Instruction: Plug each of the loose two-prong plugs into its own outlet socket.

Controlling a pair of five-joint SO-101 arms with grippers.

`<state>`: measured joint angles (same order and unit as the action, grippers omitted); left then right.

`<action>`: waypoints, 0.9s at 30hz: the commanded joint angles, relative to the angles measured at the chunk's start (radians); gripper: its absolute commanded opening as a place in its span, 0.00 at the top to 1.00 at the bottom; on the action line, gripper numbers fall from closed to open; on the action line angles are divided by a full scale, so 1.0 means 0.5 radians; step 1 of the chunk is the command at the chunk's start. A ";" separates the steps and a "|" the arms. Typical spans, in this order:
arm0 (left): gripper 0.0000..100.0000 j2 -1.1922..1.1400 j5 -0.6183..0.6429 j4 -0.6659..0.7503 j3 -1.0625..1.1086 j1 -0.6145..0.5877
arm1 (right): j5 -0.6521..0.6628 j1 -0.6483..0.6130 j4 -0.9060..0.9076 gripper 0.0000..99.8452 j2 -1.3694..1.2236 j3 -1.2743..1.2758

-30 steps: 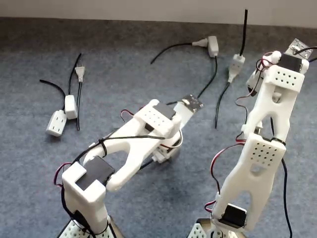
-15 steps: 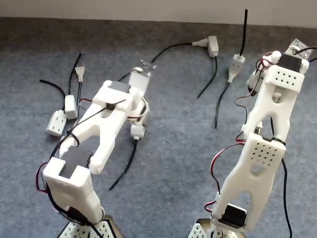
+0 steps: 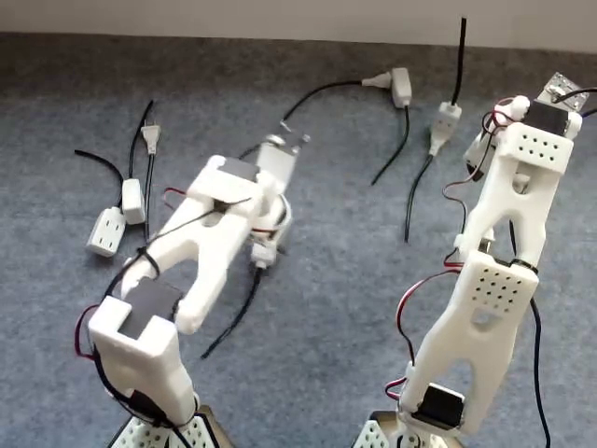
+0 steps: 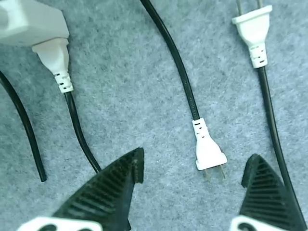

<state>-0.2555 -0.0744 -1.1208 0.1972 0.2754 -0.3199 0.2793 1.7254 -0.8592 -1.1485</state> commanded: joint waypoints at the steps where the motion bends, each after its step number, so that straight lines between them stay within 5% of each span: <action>1: 0.77 0.069 0.135 -0.181 -0.103 0.161 | -0.021 -0.017 0.075 0.68 0.035 -0.005; 14: 0.77 0.281 0.334 -0.568 -0.256 0.305 | -0.021 -0.020 0.075 0.68 0.032 -0.005; 27: 0.77 0.044 0.331 -0.169 -0.084 -0.038 | -0.012 -0.023 0.069 0.68 -0.143 -0.026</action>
<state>-0.2325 0.0882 -1.2313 0.1573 0.2662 -0.3199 0.2777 1.7254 -0.9544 -1.1485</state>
